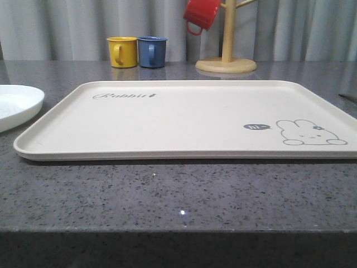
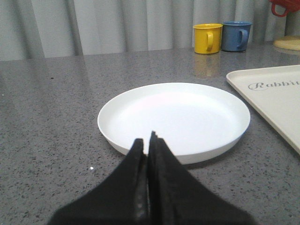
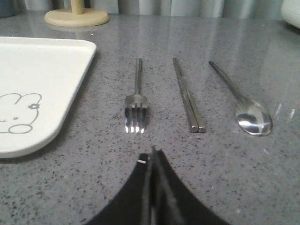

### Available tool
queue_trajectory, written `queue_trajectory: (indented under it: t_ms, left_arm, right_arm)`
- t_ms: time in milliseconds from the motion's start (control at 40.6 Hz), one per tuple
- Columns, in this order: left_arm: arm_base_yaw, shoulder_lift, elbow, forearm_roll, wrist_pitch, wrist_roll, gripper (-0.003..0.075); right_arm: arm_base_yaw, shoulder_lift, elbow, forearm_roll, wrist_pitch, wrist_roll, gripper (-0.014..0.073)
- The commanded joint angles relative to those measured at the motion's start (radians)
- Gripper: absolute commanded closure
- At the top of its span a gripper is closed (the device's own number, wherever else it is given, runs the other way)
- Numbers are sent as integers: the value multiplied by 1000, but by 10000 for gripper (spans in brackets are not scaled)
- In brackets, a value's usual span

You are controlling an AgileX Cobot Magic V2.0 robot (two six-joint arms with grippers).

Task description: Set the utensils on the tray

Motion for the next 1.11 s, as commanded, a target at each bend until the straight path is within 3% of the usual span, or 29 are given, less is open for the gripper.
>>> queue_trajectory:
  t_ms: [0,911,1084]
  left_arm:
    - [1,-22,3,-3,-87,-1,738]
    - [1,-22,3,-3,-89,-1,738]
    - [1,-22,3,-28,-204,-1,738]
  right_arm:
    - [-3,-17,-2,-3,-84,-4,707]
    - [-3,-17,-3,-2,-117,-4,707]
    - [-3,-17,-58,-2,-128,-4,707]
